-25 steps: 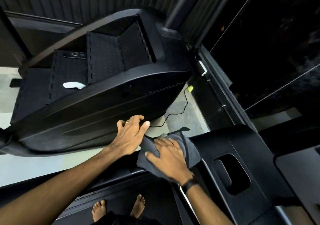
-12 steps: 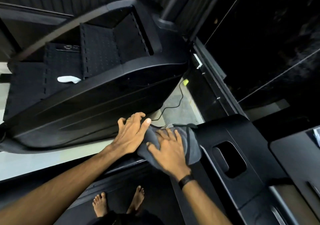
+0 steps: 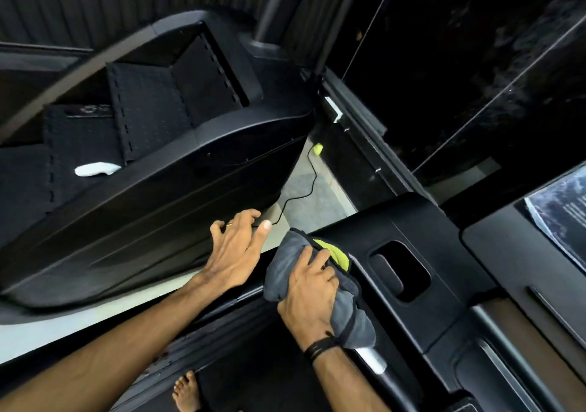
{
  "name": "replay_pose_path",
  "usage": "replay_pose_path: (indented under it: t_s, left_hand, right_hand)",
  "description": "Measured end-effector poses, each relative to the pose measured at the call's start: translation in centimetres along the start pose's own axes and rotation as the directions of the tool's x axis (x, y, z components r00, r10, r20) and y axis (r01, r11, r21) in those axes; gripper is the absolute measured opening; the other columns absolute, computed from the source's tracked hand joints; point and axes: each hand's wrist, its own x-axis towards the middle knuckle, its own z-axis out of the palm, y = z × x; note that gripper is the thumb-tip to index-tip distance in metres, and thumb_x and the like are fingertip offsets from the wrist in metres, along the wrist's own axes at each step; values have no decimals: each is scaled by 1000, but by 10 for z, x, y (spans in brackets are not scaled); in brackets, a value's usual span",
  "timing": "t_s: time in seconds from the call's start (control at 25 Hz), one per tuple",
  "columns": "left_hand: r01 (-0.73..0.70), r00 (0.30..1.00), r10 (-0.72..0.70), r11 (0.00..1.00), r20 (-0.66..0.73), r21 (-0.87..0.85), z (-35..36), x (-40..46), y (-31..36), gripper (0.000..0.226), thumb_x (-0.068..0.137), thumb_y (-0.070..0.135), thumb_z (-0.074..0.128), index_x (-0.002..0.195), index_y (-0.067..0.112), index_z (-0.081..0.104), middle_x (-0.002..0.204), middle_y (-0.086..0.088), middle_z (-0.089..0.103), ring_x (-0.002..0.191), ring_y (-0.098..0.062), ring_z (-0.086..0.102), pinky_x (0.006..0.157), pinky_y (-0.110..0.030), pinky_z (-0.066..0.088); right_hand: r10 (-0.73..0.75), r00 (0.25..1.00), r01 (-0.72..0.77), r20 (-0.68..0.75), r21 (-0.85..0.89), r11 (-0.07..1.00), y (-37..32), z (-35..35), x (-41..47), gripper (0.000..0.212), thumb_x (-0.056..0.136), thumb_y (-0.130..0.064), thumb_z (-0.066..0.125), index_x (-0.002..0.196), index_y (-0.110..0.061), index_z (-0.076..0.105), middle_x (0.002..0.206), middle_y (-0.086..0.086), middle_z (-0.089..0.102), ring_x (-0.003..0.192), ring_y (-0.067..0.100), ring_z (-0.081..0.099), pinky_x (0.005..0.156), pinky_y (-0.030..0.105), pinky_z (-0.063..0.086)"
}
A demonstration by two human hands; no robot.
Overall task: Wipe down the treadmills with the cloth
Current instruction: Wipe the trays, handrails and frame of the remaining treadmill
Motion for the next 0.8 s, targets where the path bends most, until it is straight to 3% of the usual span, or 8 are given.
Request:
replay_pose_path:
  t_s: [0.12, 0.24, 0.36, 0.52, 0.6, 0.68, 0.8]
  left_hand:
    - [-41, 999, 42, 999, -4, 34, 0, -6, 9, 77, 85, 68, 8, 134, 21, 44, 131, 2, 56, 121, -8, 48, 113, -39, 12]
    - [-53, 999, 54, 997, -9, 62, -2, -22, 19, 77, 85, 68, 9, 133, 21, 45, 131, 2, 56, 123, -10, 48, 113, -40, 11]
    - [-106, 994, 104, 985, 16, 137, -1, -42, 20, 76, 86, 67, 8, 133, 19, 45, 130, 2, 58, 125, -13, 50, 113, -42, 11]
    - [-162, 986, 149, 963, 75, 213, 2, -51, 17, 74, 88, 65, 8, 133, 18, 45, 130, 1, 58, 123, -15, 51, 113, -42, 10]
    - [-198, 979, 177, 949, 103, 247, 4, -48, 19, 77, 88, 65, 6, 134, 17, 46, 130, 1, 57, 123, -16, 51, 113, -42, 10]
    - [-233, 970, 202, 931, 133, 280, 6, -43, 22, 82, 87, 65, 3, 136, 15, 46, 131, 0, 56, 123, -19, 51, 113, -43, 11]
    - [-290, 952, 242, 911, 188, 294, 7, -40, 26, 85, 86, 66, 1, 136, 13, 46, 130, -2, 56, 123, -21, 52, 113, -44, 12]
  right_hand:
    - [18, 1000, -18, -10, 2, 1000, 4, -5, 2, 87, 69, -39, 79, 133, -3, 32, 122, 24, 44, 91, 30, 64, 75, 35, 57]
    - [78, 997, -79, 14, 115, 990, 8, -2, 1, 85, 75, -43, 80, 132, 1, 35, 119, 21, 52, 99, 29, 65, 79, 36, 58]
    - [103, 994, -106, 24, 197, 975, 19, 3, 2, 72, 75, -50, 78, 123, -4, 50, 115, 10, 64, 103, 25, 67, 80, 35, 58]
    - [86, 995, -97, 55, 257, 962, 25, 0, 2, 56, 75, -48, 76, 115, -11, 62, 111, 6, 68, 102, 26, 69, 83, 43, 59]
    - [91, 992, -114, 90, 296, 948, 28, -3, 3, 50, 73, -48, 77, 108, -15, 65, 108, 4, 69, 101, 26, 68, 79, 34, 56]
    - [60, 980, -132, 190, 396, 909, 39, -7, 10, 55, 66, -50, 81, 106, -16, 65, 108, 2, 69, 101, 25, 66, 74, 29, 48]
    - [7, 919, -249, 393, 568, 784, 56, -15, 18, 75, 54, -59, 84, 114, -18, 65, 114, 2, 65, 103, 24, 61, 78, 30, 46]
